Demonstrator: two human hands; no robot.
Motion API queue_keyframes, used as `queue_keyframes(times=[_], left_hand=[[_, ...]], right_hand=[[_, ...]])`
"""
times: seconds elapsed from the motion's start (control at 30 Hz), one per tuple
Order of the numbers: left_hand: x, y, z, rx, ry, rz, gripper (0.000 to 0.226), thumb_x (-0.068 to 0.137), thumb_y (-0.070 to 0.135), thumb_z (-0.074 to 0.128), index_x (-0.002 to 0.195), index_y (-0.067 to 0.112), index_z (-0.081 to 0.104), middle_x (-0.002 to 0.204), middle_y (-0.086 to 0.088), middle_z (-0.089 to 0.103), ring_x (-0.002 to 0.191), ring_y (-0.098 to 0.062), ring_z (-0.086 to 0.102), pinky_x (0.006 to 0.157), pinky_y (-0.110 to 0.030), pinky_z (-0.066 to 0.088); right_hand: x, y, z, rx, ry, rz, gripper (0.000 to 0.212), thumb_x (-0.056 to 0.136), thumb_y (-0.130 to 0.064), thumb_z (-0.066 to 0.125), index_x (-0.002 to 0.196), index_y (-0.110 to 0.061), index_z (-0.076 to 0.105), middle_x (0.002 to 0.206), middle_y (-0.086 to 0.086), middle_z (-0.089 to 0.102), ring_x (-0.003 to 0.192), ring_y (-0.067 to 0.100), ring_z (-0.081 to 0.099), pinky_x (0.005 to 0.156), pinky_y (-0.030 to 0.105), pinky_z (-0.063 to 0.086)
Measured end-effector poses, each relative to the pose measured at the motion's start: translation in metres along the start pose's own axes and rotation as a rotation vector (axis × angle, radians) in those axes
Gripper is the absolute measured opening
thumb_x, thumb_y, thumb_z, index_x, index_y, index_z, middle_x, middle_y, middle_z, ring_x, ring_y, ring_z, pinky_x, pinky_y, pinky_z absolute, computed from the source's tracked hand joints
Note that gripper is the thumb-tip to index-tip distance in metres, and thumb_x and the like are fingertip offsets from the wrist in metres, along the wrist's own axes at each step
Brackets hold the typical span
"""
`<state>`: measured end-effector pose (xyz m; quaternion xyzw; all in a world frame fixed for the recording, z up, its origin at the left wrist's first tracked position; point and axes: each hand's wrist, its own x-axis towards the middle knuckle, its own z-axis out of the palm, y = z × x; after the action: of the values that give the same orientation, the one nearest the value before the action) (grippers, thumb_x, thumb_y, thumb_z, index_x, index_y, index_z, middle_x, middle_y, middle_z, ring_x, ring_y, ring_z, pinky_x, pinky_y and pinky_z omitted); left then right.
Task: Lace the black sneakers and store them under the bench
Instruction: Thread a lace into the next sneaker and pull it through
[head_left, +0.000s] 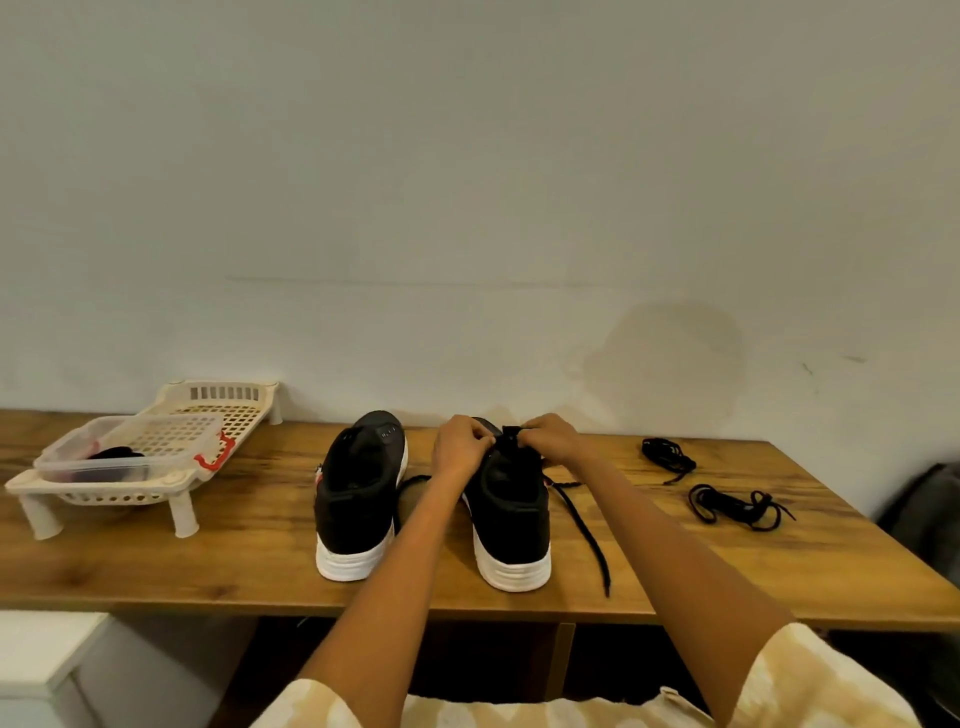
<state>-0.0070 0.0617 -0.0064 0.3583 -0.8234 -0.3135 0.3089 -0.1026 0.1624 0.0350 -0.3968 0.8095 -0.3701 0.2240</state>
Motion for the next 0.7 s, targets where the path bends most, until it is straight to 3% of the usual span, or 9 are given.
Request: queue_keyframes(times=[0.07, 0.2, 0.4, 0.7], left_hand=[[0.001, -0.003, 0.003, -0.055, 0.019, -0.040, 0.011, 0.085, 0.012, 0.066, 0.085, 0.007, 0.076, 0.094, -0.008, 0.073, 0.090, -0.021, 0.067, 0.080, -0.030, 0.051], [0.002, -0.005, 0.009, -0.134, 0.051, -0.066, 0.010, 0.085, 0.017, 0.067, 0.088, 0.013, 0.076, 0.095, -0.004, 0.073, 0.091, -0.018, 0.067, 0.078, -0.026, 0.049], [0.011, 0.001, 0.016, -0.083, -0.009, -0.052, 0.018, 0.085, 0.023, 0.069, 0.102, 0.019, 0.073, 0.105, 0.001, 0.072, 0.100, -0.016, 0.065, 0.082, -0.028, 0.050], [0.011, 0.005, 0.016, -0.073, 0.028, -0.113, 0.010, 0.081, 0.033, 0.072, 0.084, 0.023, 0.071, 0.094, 0.001, 0.073, 0.090, -0.016, 0.066, 0.068, -0.025, 0.046]], right_hand=[[0.000, 0.007, -0.003, 0.169, -0.001, 0.031, 0.025, 0.084, 0.001, 0.045, 0.061, -0.009, 0.040, 0.062, 0.006, 0.039, 0.059, 0.016, 0.042, 0.053, 0.024, 0.040], [0.001, 0.016, -0.002, 0.302, -0.017, 0.059, 0.018, 0.086, -0.002, 0.045, 0.069, -0.009, 0.044, 0.071, 0.006, 0.047, 0.069, 0.016, 0.049, 0.059, 0.025, 0.044], [0.001, 0.018, -0.001, 0.339, -0.011, 0.067, 0.010, 0.086, -0.006, 0.047, 0.077, -0.008, 0.051, 0.076, 0.006, 0.053, 0.072, 0.015, 0.053, 0.060, 0.024, 0.044], [0.000, 0.020, 0.000, 0.331, -0.015, 0.062, 0.012, 0.086, -0.005, 0.046, 0.075, -0.008, 0.050, 0.076, 0.007, 0.052, 0.072, 0.016, 0.053, 0.061, 0.024, 0.045]])
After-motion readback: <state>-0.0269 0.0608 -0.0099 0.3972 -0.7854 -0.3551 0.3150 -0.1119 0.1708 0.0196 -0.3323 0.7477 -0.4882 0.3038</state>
